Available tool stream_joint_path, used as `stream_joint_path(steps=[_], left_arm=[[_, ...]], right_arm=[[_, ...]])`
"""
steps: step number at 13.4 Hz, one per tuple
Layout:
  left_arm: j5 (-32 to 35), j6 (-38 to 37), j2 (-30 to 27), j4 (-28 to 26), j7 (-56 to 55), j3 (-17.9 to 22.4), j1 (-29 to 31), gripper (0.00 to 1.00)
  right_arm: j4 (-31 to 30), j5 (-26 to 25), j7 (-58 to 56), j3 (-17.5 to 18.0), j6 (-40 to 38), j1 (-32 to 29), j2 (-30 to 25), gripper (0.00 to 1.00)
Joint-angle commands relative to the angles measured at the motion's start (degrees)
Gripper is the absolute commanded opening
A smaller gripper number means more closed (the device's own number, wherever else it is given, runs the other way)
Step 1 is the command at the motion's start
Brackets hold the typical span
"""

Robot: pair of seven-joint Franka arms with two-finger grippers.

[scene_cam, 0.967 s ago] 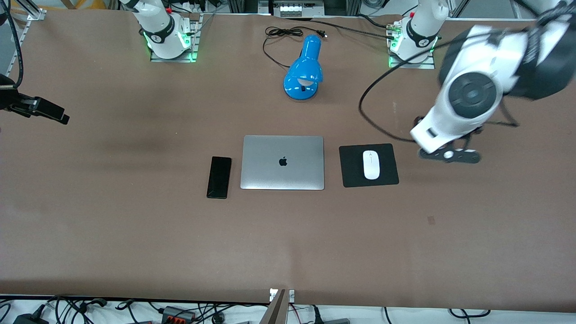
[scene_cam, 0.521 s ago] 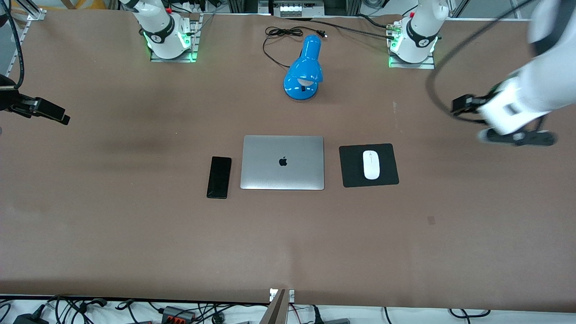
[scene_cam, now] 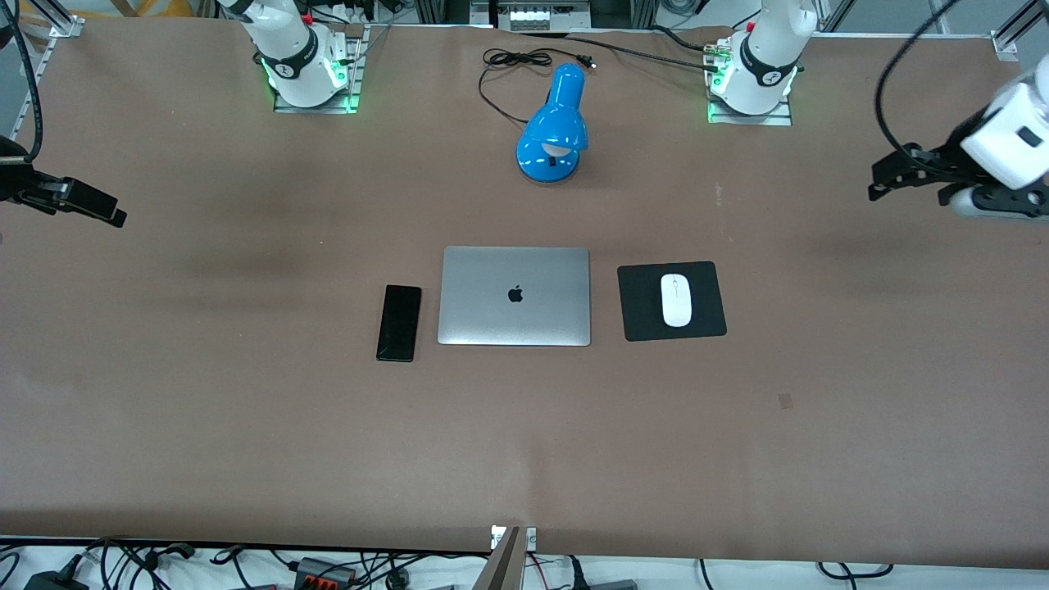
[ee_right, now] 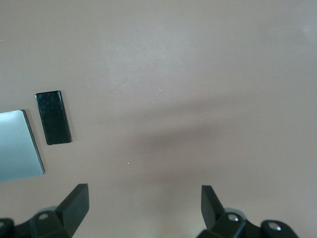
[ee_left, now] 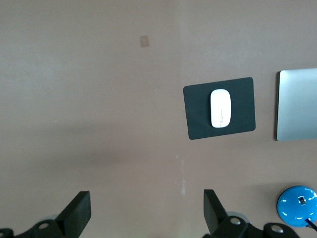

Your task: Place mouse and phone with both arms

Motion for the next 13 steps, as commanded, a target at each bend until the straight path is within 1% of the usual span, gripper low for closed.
stream_joint_path(steps=[1, 6, 11, 13], left_arm=[[1.26, 1.31, 1.01, 0.07, 1.55, -0.42, 0.54, 1.0], [1.43, 1.14, 3.04, 3.32, 2.07, -0.42, 0.54, 1.0], [1.43, 0.26, 2.86, 3.67, 2.34, -0.42, 0.72, 1.0], [1.43, -2.02, 2.43, 3.76, 2.25, -0.59, 0.28, 1.0]], right_arm=[[1.2, 0.53, -0.96, -0.15, -1.12, -0.48, 0.3, 1.0], [1.28, 0.09, -0.78, -0.06, -0.68, -0.48, 0.56, 1.0], [1.28, -0.08, -0.43, 0.03, -0.68, -0.31, 0.56, 1.0], [1.28, 0.0, -0.69, -0.06, -0.68, -0.4, 0.56, 1.0]])
